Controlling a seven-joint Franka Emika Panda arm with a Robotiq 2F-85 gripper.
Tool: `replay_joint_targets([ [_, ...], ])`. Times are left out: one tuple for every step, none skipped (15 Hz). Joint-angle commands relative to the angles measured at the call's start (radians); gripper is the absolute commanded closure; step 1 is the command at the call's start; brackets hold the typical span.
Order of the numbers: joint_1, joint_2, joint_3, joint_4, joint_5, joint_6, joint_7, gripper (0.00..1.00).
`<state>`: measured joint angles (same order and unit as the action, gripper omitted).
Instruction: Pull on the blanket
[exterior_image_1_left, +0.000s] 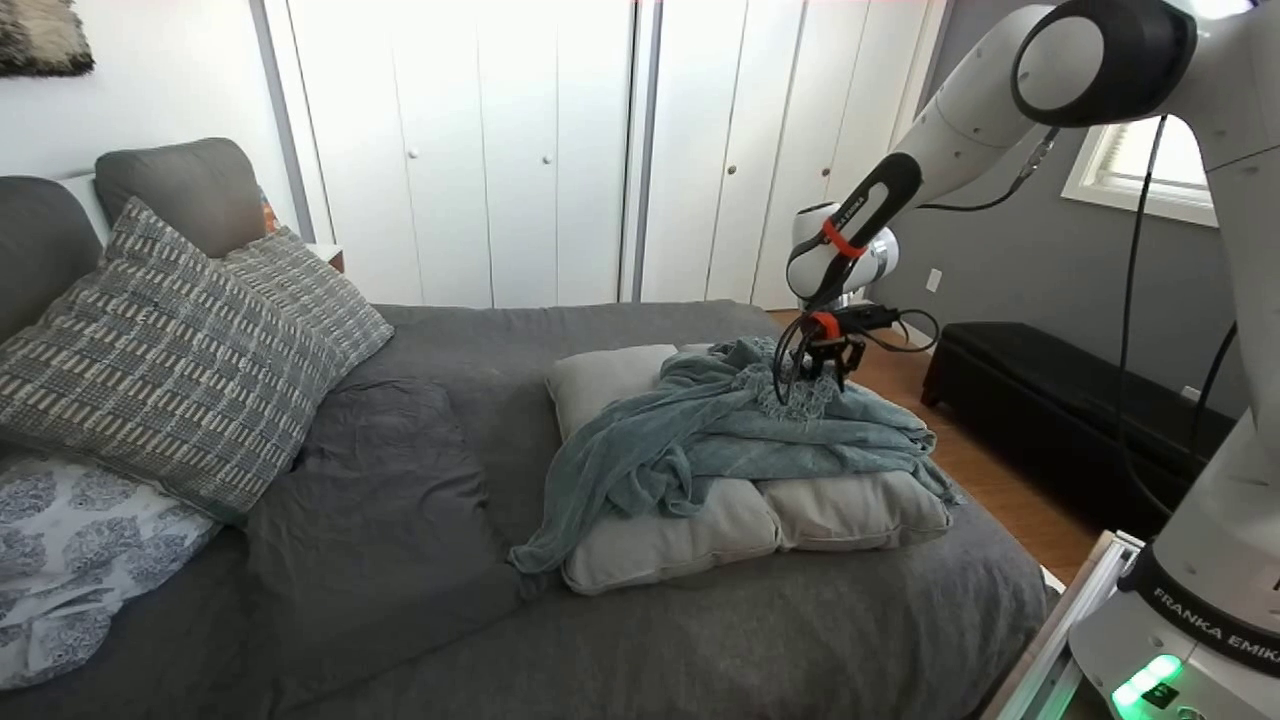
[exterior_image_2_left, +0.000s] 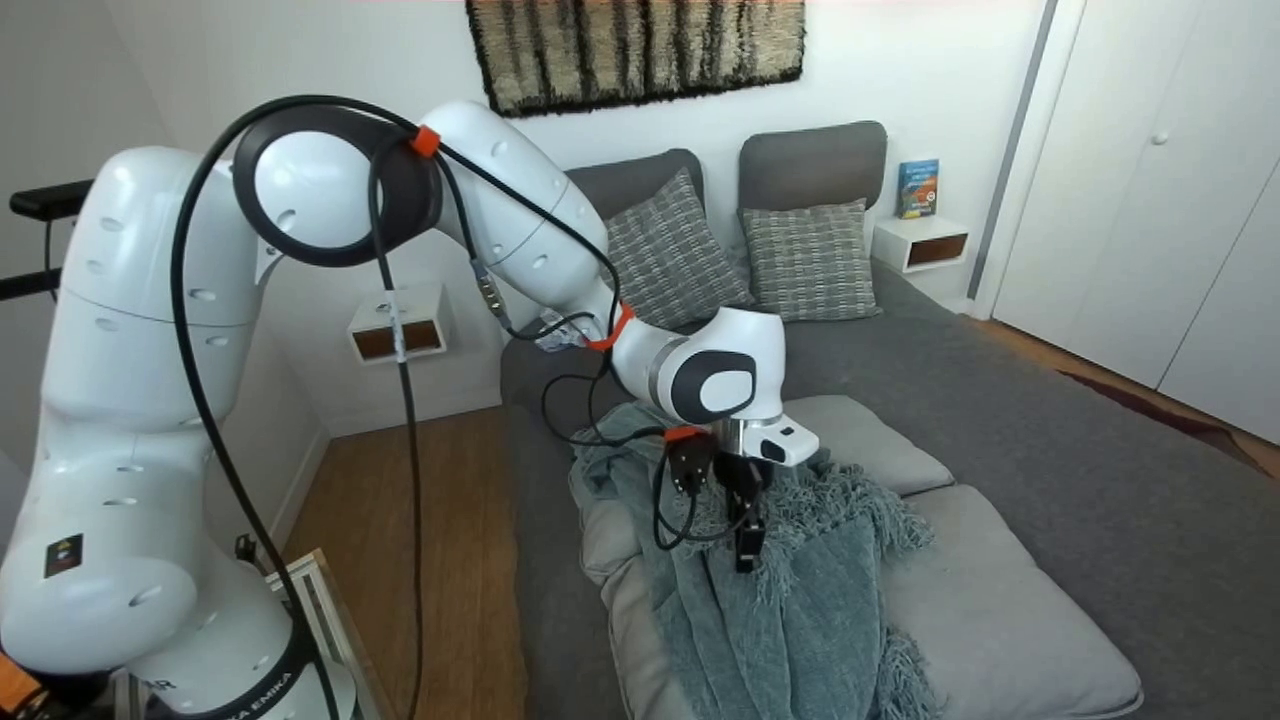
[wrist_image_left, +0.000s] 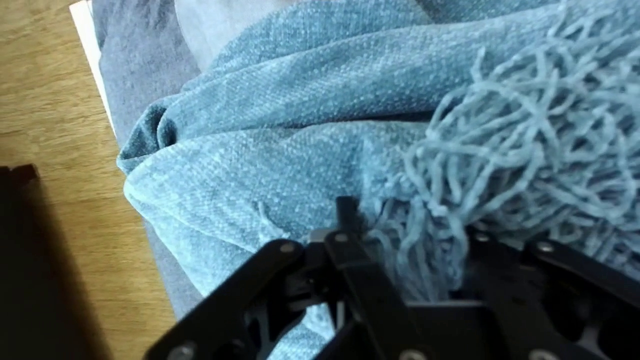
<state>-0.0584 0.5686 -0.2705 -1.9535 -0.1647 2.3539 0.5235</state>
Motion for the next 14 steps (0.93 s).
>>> replay_joint_targets([
  [0.012,-0.046,-0.026,-0.006,0.001,-0.045,0.012,0.90],
  [0.014,-0.059,-0.030,-0.013,-0.005,-0.055,0.012,0.98],
  [0.015,-0.079,-0.031,-0.025,-0.008,-0.070,0.007,0.99],
  [0.010,-0.104,-0.026,-0.041,-0.002,-0.081,-0.002,1.00],
  [0.010,-0.131,-0.027,-0.059,-0.008,-0.084,-0.004,1.00],
  [0.011,-0.172,-0.029,-0.091,-0.014,-0.089,-0.005,0.97],
  [0.011,-0.214,-0.029,-0.123,-0.023,-0.099,-0.014,0.98],
  [0.016,-0.256,-0.033,-0.157,-0.038,-0.109,-0.006,0.98],
  [0.014,-0.302,-0.033,-0.200,-0.050,-0.108,-0.010,0.98],
  [0.013,-0.346,-0.032,-0.237,-0.065,-0.119,-0.008,0.98],
  [0.010,-0.394,-0.032,-0.284,-0.086,-0.118,-0.006,0.98],
  [0.002,-0.438,-0.031,-0.328,-0.102,-0.113,0.001,0.98],
  [-0.011,-0.480,-0.027,-0.370,-0.107,-0.111,-0.009,0.98],
  [-0.025,-0.523,-0.027,-0.416,-0.111,-0.109,0.000,0.98],
])
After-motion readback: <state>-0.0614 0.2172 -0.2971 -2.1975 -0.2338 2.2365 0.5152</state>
